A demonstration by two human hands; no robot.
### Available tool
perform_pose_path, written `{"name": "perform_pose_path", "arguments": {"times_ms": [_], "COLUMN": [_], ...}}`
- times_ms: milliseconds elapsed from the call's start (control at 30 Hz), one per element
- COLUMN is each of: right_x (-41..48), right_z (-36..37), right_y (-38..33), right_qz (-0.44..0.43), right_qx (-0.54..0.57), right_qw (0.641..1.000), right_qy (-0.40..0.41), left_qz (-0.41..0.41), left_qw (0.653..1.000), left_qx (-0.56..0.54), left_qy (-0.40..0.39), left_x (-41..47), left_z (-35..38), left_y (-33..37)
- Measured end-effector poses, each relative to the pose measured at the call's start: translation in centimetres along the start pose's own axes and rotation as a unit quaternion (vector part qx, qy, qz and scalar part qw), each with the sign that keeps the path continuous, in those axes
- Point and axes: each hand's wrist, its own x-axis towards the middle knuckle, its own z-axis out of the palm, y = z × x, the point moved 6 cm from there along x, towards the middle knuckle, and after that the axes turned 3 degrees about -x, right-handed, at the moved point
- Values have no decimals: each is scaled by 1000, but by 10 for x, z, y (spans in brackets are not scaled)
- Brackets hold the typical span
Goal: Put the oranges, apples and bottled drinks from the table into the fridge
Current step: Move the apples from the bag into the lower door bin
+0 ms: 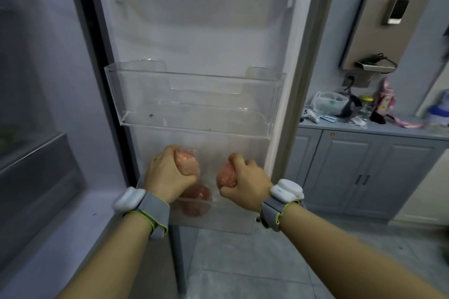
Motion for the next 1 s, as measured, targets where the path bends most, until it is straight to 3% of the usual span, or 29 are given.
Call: {"name": "perform_pose_path", "arguments": {"times_ms": [167, 500, 767, 1000], "right_x": [17, 23, 16, 0], "right_z": [24, 38, 31, 8], "right_y": [1, 3, 5, 11], "right_qz": [35, 64, 49, 19], "right_qx": [-36, -51, -50, -51], "right_qw": [993, 976, 980, 995], "right_qy": [-111, -204, -188, -81], "left_qz": [-14, -2, 27, 78], "left_qw": [999, 995, 989, 973], "left_qx": [1, -9, 12, 91], "left_qy": [-31, -97, -147, -196], "left_x": [9, 17, 16, 11], "left_z": [20, 49, 69, 81], "left_y": [-4, 3, 15, 22]}}
